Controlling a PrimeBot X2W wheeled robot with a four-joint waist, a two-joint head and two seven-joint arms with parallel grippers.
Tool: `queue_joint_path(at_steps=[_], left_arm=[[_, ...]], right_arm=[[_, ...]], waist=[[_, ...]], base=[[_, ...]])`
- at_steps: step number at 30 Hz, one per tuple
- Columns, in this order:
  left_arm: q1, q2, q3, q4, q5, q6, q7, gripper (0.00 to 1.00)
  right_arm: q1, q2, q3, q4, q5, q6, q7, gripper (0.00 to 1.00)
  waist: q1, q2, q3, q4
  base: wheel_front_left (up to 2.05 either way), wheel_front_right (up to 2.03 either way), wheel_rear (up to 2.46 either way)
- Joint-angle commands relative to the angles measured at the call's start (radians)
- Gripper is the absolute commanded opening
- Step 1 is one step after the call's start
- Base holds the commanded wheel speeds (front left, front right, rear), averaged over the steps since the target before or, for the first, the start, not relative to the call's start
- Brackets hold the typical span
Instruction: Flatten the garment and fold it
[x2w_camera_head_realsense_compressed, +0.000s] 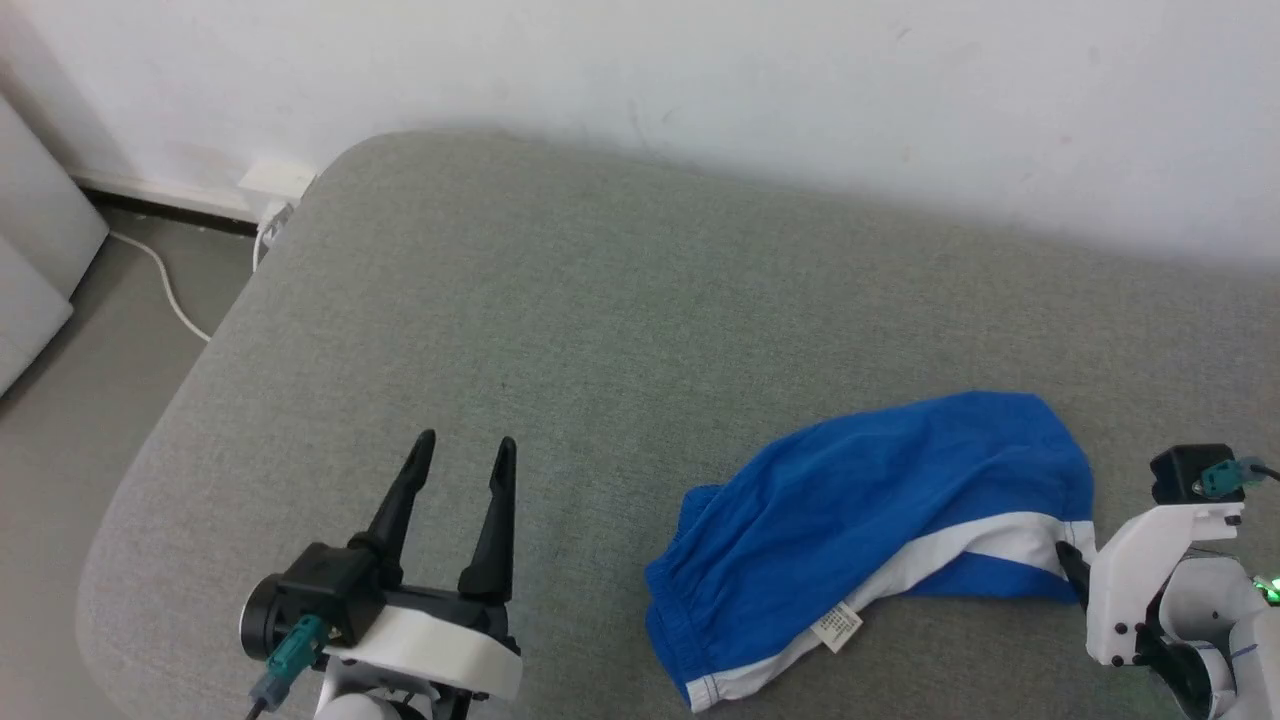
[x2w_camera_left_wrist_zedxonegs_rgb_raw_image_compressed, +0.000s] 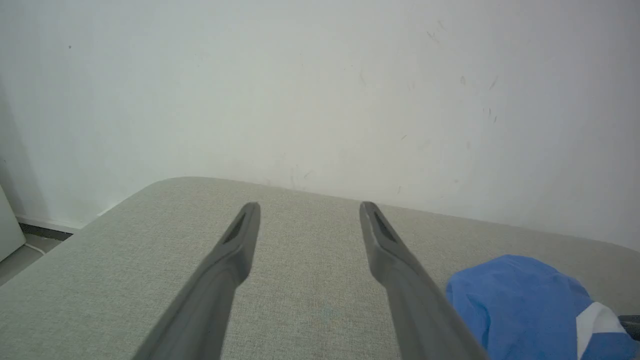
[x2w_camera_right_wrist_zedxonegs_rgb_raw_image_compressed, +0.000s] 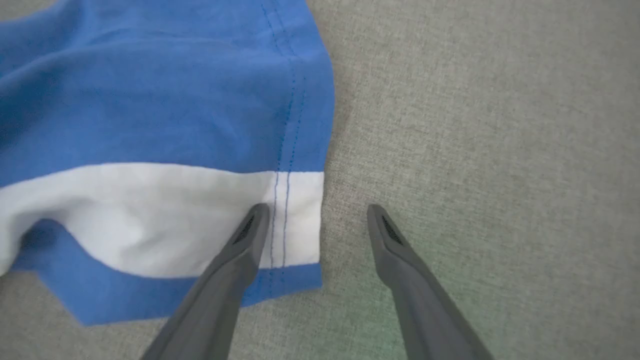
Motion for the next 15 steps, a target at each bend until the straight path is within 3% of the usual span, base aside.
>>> queue_joint_path(at_steps=[1, 2, 3, 4, 5, 6, 15], left_arm=[[0.008, -0.011, 0.009, 0.009, 0.017, -0.015, -0.005, 1.0], [0.008, -0.015, 0.012, 0.014, 0.022, -0.019, -0.005, 1.0], [0.008, -0.019, 0.017, 0.018, 0.025, -0.023, -0.005, 1.0], [0.008, -0.019, 0.017, 0.018, 0.025, -0.023, -0.005, 1.0], [0.009, -0.022, 0.022, 0.021, 0.028, -0.027, -0.005, 1.0], [0.01, -0.025, 0.027, 0.023, 0.031, -0.029, -0.005, 1.0], [0.018, -0.038, 0.047, 0.056, 0.052, -0.051, -0.005, 1.0]], right_arm=[[-0.018, 0.012, -0.022, 0.027, -0.014, -0.001, 0.017, 1.0], [-0.019, 0.014, -0.021, 0.034, -0.023, -0.001, 0.022, 0.94], [-0.02, 0.017, -0.024, 0.037, -0.03, -0.001, 0.021, 0.55], [-0.02, 0.017, -0.024, 0.037, -0.03, -0.001, 0.021, 0.55], [-0.021, 0.023, -0.027, 0.038, -0.034, -0.001, 0.017, 0.06], [-0.021, 0.029, -0.027, 0.038, -0.037, -0.001, 0.014, 0.0], [0.001, 0.014, -0.038, -0.044, -0.031, -0.001, -0.046, 0.0]], waist=[[-0.0001, 0.0, 0.02, 0.018], [-0.0001, 0.0, 0.022, 0.02], [-0.0001, 0.0, 0.024, 0.019], [-0.0001, 0.0, 0.024, 0.019], [-0.0001, 0.0, 0.025, 0.017], [-0.0001, 0.0, 0.026, 0.013], [-0.0001, 0.0, -0.009, -0.074]], base=[[0.0, 0.0, 0.0], [0.0, 0.0, 0.0], [0.0, 0.0, 0.0], [0.0, 0.0, 0.0], [0.0, 0.0, 0.0], [0.0, 0.0, 0.0], [0.0, 0.0, 0.0]])
